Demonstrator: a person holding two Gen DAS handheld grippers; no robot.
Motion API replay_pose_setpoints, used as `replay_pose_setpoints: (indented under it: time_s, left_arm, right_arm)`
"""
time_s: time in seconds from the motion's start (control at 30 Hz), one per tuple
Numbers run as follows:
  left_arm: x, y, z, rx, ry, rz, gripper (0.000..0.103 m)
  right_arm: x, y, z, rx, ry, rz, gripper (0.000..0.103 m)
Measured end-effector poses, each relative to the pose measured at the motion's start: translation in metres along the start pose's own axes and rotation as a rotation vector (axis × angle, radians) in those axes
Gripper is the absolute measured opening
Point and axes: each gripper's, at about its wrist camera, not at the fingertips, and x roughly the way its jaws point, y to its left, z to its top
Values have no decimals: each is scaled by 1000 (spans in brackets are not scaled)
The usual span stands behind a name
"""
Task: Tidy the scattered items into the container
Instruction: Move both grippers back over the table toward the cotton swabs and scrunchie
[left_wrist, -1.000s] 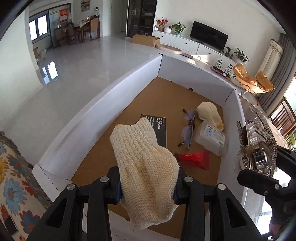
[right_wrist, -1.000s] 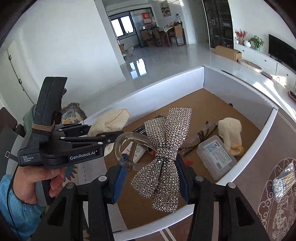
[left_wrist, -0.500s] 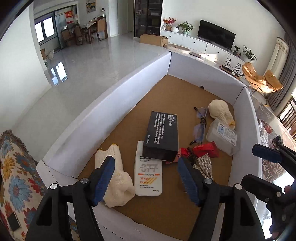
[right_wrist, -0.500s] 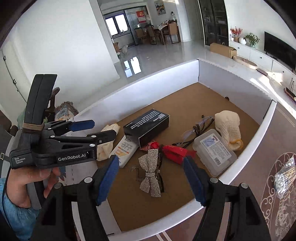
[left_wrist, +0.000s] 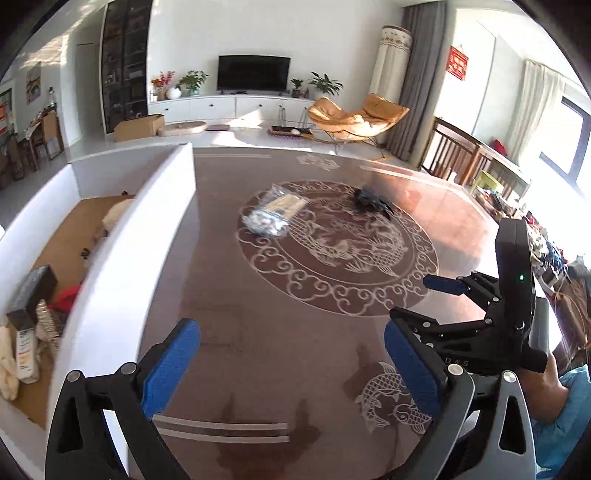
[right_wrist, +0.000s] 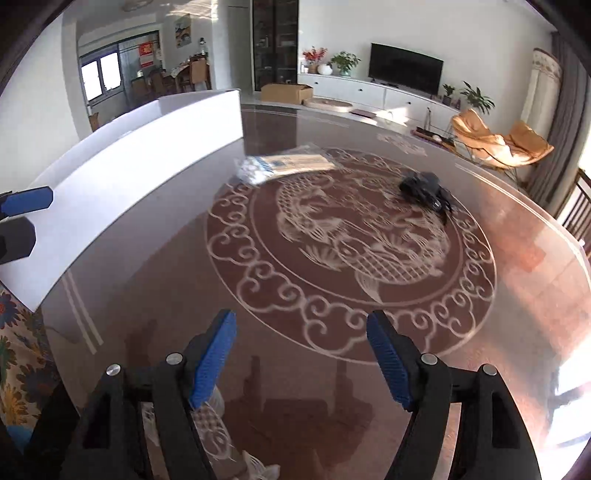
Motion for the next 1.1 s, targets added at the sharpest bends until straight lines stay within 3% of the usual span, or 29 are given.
replay_pose_setpoints:
  time_s: [0.13, 0.27, 0.47, 0.83, 1.1]
  left_arm:
    - [63, -50, -2, 89, 8, -3, 102]
    - [92, -70, 5, 100, 11, -33, 102]
    - [115, -75, 5, 103, 50, -27, 102]
    - [122, -56, 4, -2, 72, -60, 102]
    - [125, -64, 4, 53, 97, 8, 102]
  right_arm:
    - [-6, -66, -33, 143, 20, -73, 74]
    - [-5, -95, -46, 212, 4, -103, 74]
    - [3, -86, -39, 187, 24, -118, 83]
    - [5, -82, -39, 185, 26, -113, 85]
    - [5, -82, -39, 185, 26, -114, 85]
